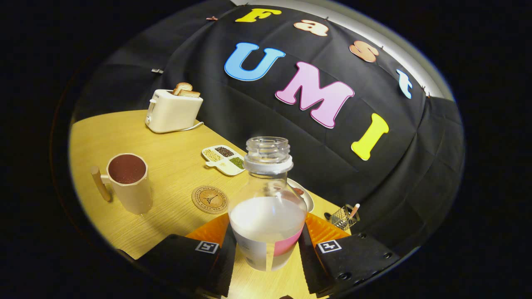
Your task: Take the bottle from table, then pour the juice into the cup, finally place the bottle on the coaster
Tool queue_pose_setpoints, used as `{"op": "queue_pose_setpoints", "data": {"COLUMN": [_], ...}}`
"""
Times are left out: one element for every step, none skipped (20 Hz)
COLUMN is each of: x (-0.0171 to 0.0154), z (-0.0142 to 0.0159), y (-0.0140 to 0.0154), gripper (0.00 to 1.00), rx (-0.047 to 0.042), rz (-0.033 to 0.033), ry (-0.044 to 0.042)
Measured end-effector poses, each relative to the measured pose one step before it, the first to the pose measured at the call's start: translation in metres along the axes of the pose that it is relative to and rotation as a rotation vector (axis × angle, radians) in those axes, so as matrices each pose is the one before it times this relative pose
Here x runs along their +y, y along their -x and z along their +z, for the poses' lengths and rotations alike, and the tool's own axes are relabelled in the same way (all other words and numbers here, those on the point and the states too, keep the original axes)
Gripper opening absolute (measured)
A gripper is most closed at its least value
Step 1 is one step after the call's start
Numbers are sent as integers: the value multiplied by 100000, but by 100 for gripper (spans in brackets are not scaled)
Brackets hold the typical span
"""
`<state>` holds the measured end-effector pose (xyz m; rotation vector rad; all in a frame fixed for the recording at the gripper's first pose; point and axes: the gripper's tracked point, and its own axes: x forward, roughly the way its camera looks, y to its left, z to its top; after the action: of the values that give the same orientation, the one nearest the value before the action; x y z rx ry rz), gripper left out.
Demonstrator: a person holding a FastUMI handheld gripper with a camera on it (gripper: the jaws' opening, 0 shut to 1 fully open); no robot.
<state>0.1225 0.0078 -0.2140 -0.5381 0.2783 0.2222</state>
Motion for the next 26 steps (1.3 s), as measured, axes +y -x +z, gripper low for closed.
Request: {"op": "queue_pose_setpoints", "data": {"x": [308, 361, 313, 404, 252, 189, 132, 254, 185, 288, 196, 269, 292, 166, 255, 400, 249, 139, 200, 431, 391, 250, 74, 70, 2, -45], "z": [287, 347, 235, 332, 273, 500, 344, 377, 412, 464, 378, 385, 170, 71, 115, 71, -6, 125, 55, 118, 211, 333, 345, 206, 331, 502], "y": [-109, 77, 29, -136, 56, 23, 31, -39, 121, 52, 56, -92, -113, -206, -66, -69, -23, 74, 72, -73, -22, -93, -53, -12, -76, -258], "gripper": [71, 71, 71, 70, 70, 71, 71, 70, 70, 70, 70, 70, 70, 70, 70, 70, 70, 71, 71, 70, 70, 70, 70, 70, 70, 70], "rx": [223, 331, 46, 49, -143, -754, -185, -228, -502, -674, -687, -788, 34, 676, 58, 249, 312, 205, 207, 104, -102, -282, -602, -423, -756, -879], "rz": [-277, -33, 7, 107, 8, -258, -177, 35, 84, 29, -24, 10, 322, 93, 172, 585, 255, -165, 233, 898, 1092, 918, 193, -104, 48, 26], "ry": [3162, 3596, 3880, 4493, 4326, 4226, 4601, 4567, 4095, 3572, 3239, 3246, 3786, 3870, 2936, 2661, 2773, 2728, 2195, 1863, 1911, 1992, 2160, 2504, 2369, 2459]}}
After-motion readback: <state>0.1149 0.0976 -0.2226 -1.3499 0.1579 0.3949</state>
